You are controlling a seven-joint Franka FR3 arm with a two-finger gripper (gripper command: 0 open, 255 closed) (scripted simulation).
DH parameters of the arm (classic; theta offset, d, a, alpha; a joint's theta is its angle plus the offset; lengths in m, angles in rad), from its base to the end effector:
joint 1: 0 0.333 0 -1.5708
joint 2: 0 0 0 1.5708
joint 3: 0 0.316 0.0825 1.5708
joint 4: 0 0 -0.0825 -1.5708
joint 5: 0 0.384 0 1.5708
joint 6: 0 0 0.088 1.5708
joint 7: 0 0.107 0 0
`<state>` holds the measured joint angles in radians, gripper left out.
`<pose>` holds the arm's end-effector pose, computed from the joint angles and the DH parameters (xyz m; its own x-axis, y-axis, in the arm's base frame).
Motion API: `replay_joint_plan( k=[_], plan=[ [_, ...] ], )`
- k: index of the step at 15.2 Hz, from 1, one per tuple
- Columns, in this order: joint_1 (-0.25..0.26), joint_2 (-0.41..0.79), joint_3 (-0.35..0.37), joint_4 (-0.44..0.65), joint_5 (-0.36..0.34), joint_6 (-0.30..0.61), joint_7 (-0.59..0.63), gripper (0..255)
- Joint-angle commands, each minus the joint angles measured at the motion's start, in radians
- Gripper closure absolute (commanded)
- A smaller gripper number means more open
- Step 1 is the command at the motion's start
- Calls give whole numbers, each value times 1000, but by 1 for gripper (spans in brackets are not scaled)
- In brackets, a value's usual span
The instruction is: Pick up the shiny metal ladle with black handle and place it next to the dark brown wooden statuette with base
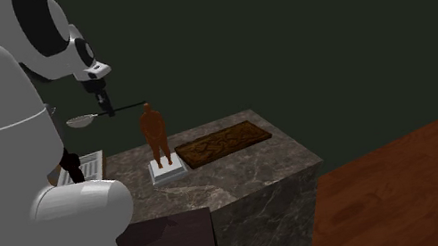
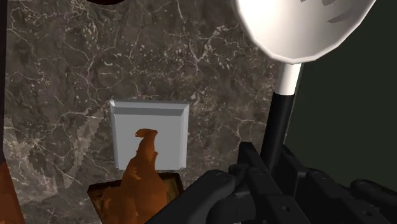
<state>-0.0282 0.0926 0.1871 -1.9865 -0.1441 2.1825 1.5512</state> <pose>0.5794 0.0853 0.4290 0.2439 -0.9635 0.1105 -0.9619 -0.2548 -0.0989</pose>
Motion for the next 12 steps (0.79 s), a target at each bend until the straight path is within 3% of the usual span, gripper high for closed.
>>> replay_joint_plan(
  k=[1,12],
  plan=[
    [0,10,-1,-15,-5,25,5,255],
    [3,78,-7,-84,-38,158,37,255]
  ],
)
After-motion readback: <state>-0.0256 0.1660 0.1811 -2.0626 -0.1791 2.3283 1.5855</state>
